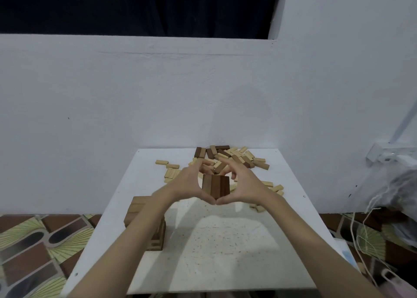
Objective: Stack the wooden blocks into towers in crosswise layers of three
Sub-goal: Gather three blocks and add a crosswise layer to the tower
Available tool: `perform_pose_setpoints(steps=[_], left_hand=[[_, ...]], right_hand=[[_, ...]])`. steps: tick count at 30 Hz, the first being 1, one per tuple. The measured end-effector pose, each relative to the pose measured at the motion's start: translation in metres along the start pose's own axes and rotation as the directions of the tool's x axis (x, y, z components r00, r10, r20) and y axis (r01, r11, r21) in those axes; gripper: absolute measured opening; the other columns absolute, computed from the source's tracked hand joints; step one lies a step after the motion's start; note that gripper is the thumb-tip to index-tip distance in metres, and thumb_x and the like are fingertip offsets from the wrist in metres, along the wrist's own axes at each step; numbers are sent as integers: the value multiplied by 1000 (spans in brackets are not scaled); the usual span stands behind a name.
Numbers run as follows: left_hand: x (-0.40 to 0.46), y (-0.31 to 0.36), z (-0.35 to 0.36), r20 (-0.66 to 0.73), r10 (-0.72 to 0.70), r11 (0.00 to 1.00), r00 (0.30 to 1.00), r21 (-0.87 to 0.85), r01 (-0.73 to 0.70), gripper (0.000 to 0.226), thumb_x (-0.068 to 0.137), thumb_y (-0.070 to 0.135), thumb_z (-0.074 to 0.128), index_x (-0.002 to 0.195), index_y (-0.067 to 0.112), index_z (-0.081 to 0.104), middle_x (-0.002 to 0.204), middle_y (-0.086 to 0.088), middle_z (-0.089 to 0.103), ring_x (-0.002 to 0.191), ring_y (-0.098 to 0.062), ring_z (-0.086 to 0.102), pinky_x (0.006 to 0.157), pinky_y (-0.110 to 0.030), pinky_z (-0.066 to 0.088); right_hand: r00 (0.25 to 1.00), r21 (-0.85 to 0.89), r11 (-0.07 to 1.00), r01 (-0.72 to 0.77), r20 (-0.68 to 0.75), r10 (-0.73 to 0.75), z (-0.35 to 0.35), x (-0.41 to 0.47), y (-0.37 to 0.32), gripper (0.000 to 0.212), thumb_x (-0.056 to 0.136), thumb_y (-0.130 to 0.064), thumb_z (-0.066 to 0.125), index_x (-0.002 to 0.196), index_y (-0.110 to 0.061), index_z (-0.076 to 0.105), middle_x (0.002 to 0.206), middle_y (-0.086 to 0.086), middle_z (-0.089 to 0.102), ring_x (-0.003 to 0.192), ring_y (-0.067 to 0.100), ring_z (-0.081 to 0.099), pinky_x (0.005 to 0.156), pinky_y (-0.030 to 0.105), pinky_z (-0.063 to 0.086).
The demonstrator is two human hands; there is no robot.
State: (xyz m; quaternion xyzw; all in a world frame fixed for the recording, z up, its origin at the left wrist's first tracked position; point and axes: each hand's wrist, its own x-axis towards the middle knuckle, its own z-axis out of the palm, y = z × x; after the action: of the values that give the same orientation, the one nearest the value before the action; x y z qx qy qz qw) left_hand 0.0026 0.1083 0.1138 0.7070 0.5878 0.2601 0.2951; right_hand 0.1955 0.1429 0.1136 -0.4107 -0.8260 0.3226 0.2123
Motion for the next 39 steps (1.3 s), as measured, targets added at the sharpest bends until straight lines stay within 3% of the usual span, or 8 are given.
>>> perform_pose_setpoints(steps=[2, 5, 8, 11, 15, 21, 30, 39], left_hand=[[-8, 5, -20, 15, -12, 1000, 1000, 10, 12, 91, 53, 27, 91, 126, 28, 37, 118, 10, 55, 115, -6, 45, 100, -25, 35], [-22, 6, -46, 15, -33, 999, 999, 28, 32, 87, 56, 25, 90, 123, 32, 35, 120, 12, 53, 111, -5, 41, 92, -22, 32], [-36, -4, -64, 12, -52, 997, 999, 49, 52, 88, 56, 25, 90, 124, 32, 35, 120, 14, 53, 114, -6, 41, 95, -23, 32], [-50, -19, -79, 11, -66, 997, 998, 45, 65, 92, 51, 30, 92, 125, 31, 37, 118, 16, 53, 118, -6, 43, 99, -19, 31], [-67, -42, -94, 18, -107, 994, 994, 40, 106, 99, 36, 49, 85, 123, 34, 38, 117, 17, 54, 119, -4, 44, 102, -20, 31], [-87, -67, -100, 47, -145, 989, 988, 13, 144, 96, 34, 50, 83, 118, 36, 38, 115, 14, 56, 115, 4, 46, 98, -16, 30], [-91, -86, -97, 103, -195, 981, 975, 0, 196, 101, 33, 47, 83, 121, 33, 37, 116, 11, 55, 116, 2, 43, 94, -14, 30], [-90, -95, -94, 108, -211, 977, 972, 3, 212, 102, 34, 46, 83, 123, 31, 36, 114, 11, 54, 114, 0, 43, 87, -10, 33]], right_hand=[[1000, 13, 1000, 21, -7, -21, -1, 2, -16, 107, 61, -30, 89, 147, -31, 26, 113, -12, 51, 97, -6, 42, 84, 10, 35], [999, 39, 999, 37, -6, -37, 6, 8, -41, 110, 61, -30, 90, 148, -30, 24, 118, -8, 50, 114, 6, 45, 101, 24, 39], [998, 47, 997, 67, 13, -67, 22, 17, -56, 112, 57, -36, 90, 148, -30, 24, 118, -7, 53, 120, 13, 48, 107, 35, 40], [997, 57, 996, 75, 32, -77, 40, 25, -72, 112, 59, -35, 89, 149, -30, 22, 122, -4, 53, 119, 14, 48, 104, 36, 41], [994, 76, 994, 81, 72, -87, 63, 32, -90, 109, 64, -32, 88, 149, -28, 20, 122, -2, 52, 112, 11, 45, 85, 22, 42], [989, 79, 995, 57, 135, -68, 93, 37, -101, 110, 63, -32, 88, 149, -32, 19, 120, -2, 53, 118, 17, 46, 101, 34, 40], [983, 77, 996, 35, 175, -49, 112, 38, -102, 107, 65, -28, 87, 148, -30, 19, 121, 3, 52, 114, 17, 46, 90, 27, 38], [979, 42, 998, 41, 198, -49, 118, 40, -105, 108, 65, -28, 87, 148, -31, 18, 120, 5, 51, 109, 17, 46, 90, 30, 40]])
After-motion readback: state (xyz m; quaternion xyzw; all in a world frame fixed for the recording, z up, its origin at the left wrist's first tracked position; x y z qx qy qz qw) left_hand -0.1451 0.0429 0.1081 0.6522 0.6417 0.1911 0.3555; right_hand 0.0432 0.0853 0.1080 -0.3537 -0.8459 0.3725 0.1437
